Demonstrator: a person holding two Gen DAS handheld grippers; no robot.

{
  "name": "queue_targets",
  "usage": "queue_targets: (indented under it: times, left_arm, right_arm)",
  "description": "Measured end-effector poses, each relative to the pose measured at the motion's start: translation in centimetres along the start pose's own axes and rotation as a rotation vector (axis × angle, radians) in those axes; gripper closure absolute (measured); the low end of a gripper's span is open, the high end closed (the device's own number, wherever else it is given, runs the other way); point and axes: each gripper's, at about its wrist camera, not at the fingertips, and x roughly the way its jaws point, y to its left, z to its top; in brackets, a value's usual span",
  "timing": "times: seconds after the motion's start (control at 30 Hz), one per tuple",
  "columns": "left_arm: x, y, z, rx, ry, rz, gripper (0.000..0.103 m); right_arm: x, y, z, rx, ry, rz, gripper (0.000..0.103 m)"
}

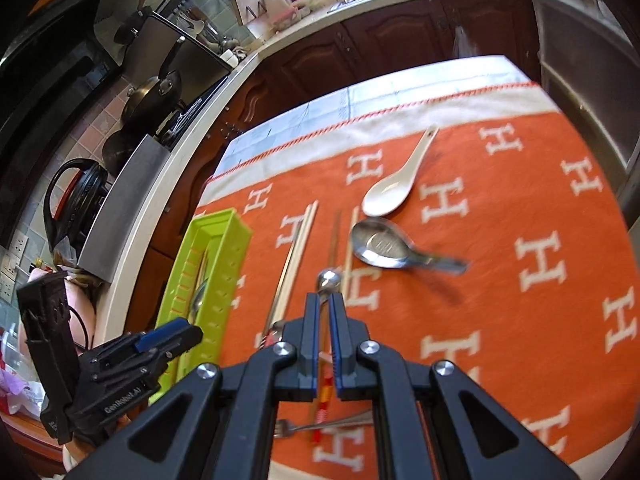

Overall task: Organize utensils
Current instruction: 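Move both tools back over the utensil pile, then close the left tool on another metal chopstick while the right tool grasps a large metal spoon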

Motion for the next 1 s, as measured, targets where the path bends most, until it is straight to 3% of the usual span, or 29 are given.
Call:
queue_targets:
  times: [0.53, 0.8, 1.0]
  left_arm:
    - [6.3, -0.4, -0.3, 0.007, 0.135, 0.037, 0.091]
    - [7.2, -0.5, 0.1, 0.031, 0.128, 0.069, 0.091]
    - [7.5, -1.1, 0.6, 0.038, 0.099, 0.092, 0.09]
  right_arm:
    - [2.5, -2.5, 2.0, -0.076, 0.044, 0.009, 0.096]
    - [3.4, -3.1, 2.1, -0.095, 0.056, -0.011, 0.096]
    - [4.3, -3.0, 2.8, -0.146, 0.049, -0.033, 0.086]
